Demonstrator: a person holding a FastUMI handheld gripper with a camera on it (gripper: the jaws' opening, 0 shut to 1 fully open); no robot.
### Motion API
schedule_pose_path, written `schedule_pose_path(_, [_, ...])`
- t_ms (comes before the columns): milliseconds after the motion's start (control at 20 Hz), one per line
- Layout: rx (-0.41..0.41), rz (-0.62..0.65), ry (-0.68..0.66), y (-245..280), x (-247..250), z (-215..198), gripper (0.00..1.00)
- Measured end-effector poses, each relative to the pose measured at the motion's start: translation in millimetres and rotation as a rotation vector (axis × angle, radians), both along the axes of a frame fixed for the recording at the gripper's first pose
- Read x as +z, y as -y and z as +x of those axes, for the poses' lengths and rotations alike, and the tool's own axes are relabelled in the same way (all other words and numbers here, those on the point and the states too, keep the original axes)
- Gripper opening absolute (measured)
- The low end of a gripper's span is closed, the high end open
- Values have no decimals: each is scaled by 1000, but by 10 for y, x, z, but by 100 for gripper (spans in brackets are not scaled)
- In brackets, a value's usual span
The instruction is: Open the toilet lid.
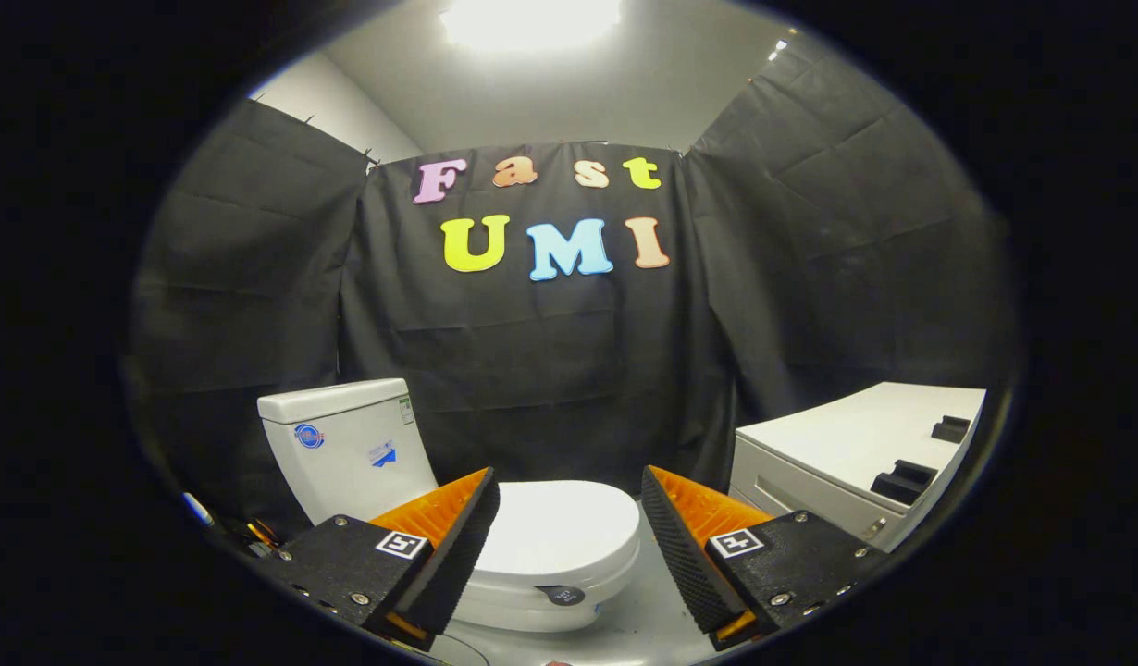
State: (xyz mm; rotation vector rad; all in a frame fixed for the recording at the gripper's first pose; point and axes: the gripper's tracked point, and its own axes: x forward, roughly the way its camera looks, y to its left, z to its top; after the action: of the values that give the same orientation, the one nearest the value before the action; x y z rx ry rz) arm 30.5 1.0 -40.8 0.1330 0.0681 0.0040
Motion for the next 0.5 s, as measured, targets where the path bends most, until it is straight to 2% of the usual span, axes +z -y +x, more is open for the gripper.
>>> schedule_pose_path(350, [-64, 220, -85, 188, -527, 278, 96])
schedule_pose_path(500, [-58, 305, -122, 162, -753, 380, 96])
